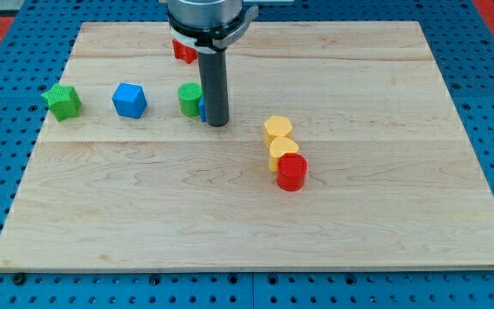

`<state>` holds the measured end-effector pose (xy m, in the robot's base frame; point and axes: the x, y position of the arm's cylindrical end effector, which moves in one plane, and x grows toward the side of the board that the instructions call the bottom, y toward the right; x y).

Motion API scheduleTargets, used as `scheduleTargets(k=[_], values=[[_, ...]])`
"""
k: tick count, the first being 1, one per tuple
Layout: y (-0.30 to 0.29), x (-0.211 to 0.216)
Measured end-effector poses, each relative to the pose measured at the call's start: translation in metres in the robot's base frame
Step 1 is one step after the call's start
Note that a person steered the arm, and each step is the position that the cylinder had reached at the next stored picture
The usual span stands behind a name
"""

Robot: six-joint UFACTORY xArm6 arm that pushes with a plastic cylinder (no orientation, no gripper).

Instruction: Push the red star left above the hexagon

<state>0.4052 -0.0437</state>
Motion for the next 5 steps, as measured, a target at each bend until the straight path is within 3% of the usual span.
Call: scheduleTargets(k=[3, 4, 5], values=[[0.028, -0.007], [0.050, -0.035], [0.095, -0.100]])
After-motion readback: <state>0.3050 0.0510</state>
